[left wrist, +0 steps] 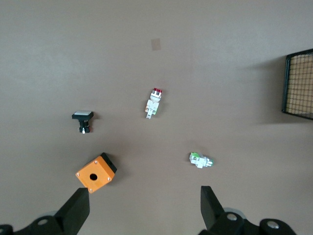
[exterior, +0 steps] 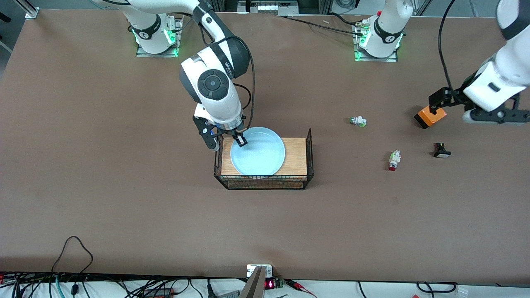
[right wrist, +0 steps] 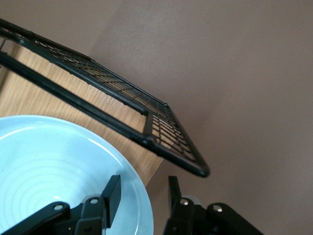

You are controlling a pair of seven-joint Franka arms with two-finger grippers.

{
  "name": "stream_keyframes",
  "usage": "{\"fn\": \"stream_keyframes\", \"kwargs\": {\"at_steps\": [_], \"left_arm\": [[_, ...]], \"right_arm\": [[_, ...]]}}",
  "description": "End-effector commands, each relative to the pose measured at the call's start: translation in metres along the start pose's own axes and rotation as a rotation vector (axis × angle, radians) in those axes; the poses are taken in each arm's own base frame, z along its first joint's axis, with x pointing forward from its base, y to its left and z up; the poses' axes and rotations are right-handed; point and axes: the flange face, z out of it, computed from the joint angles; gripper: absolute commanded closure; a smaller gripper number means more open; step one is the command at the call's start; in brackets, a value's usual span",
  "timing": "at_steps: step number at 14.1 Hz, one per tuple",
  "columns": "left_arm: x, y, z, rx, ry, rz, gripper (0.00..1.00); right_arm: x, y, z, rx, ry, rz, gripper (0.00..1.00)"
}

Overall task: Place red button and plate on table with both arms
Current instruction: 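Grip the blue plate rim with the right gripper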

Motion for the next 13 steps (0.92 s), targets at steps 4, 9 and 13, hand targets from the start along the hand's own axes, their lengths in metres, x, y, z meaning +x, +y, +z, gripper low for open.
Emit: {"fn": "stream_keyframes", "kwargs": {"at_steps": [4,9,13], "left_arm": [[0.005,-0.007,0.009,-0.026,-0.026,-0.027,0.00],[0.005,-0.013,0.004,-0.017,-0.022,0.004,0.00],[0.006,-0.011,0.002,-0.013,-0.013,0.010,0.00]], "right_arm": [[-0.003,0.000,0.004,-0.012,0.016,-0.135,1.00],[-0.004,-0.003,-0.008,0.009,0.003,-0.126,1.00],[-0.006,0.001,-0.059,0.076,-0.009,-0.124,1.00]]}}
